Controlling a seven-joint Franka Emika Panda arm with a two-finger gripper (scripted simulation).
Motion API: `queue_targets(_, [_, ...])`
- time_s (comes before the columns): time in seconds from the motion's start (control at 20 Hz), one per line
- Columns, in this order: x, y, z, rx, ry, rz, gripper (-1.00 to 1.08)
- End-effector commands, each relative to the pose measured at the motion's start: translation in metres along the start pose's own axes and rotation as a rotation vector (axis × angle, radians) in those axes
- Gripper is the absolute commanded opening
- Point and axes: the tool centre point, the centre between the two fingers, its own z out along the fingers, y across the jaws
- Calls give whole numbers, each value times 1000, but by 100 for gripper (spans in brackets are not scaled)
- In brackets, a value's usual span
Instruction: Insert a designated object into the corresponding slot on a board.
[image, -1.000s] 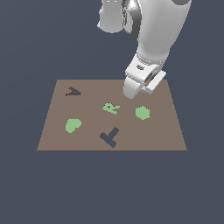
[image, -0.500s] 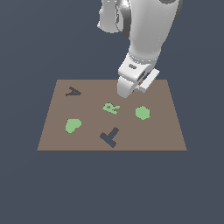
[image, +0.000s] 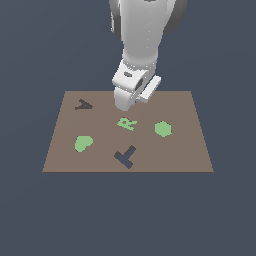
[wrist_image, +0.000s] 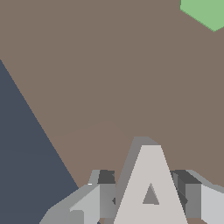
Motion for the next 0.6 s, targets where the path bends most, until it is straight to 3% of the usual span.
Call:
queue_targets(0.0, [-19, 10, -1, 0, 0, -32, -100])
queue_targets(0.55, [-99, 67, -3, -1, 0, -184, -100])
